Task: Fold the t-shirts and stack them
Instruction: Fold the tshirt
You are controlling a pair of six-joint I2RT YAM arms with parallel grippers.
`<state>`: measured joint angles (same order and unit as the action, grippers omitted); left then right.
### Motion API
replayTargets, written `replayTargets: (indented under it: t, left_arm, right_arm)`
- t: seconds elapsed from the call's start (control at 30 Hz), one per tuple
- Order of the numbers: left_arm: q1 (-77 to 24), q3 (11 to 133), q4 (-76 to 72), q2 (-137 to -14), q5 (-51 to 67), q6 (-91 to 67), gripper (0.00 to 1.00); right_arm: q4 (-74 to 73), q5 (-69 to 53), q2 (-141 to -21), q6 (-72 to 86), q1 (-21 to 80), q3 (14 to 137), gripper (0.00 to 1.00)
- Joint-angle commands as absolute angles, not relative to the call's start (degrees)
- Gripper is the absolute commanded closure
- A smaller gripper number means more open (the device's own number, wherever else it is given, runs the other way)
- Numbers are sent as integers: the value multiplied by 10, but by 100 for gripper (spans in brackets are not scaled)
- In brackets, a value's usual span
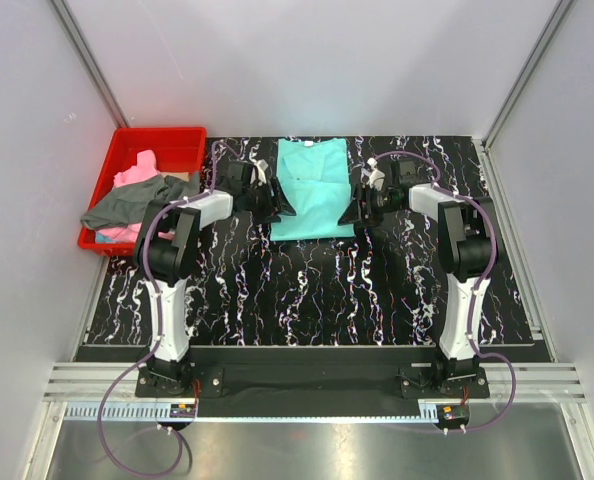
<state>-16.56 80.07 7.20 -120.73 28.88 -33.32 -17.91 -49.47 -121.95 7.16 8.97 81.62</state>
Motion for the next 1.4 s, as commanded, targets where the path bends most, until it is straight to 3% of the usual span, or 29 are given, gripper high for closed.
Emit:
replayTargets:
  t: [0.0,0.1,0.3,0.53,0.97,1.3,1.33,1.37]
  left_arm:
    - [-163,830,54,-1219,282,-328,34]
    - [-164,831,59,-1230,268,-326,34]
    - [-163,821,58,-1247,247,-330,34]
    - [-163,814,69,-1252,228,-335,34]
    - [-163,717,41,-1179,227,-377,34]
    - [-184,590,7,-1059,252,-403,33]
    - [-185,577,8,-1045,255,-406,33]
    - [-188,571,11,-1020,256,-406,33]
  right_arm:
    - [-167,-526,-1225,72,86,818,38]
    - [-167,-531,-1226,76,77,808,43]
    - [-170,-522,-1230,92,64,788,83]
    - [-195,-490,-1250,109,64,793,100]
    - [-204,-432,-1203,150,64,732,100]
    - [-165,-408,-1106,204,72,574,100]
    - [-165,-404,-1095,212,73,565,96]
    - [-171,-398,-1078,214,72,558,86]
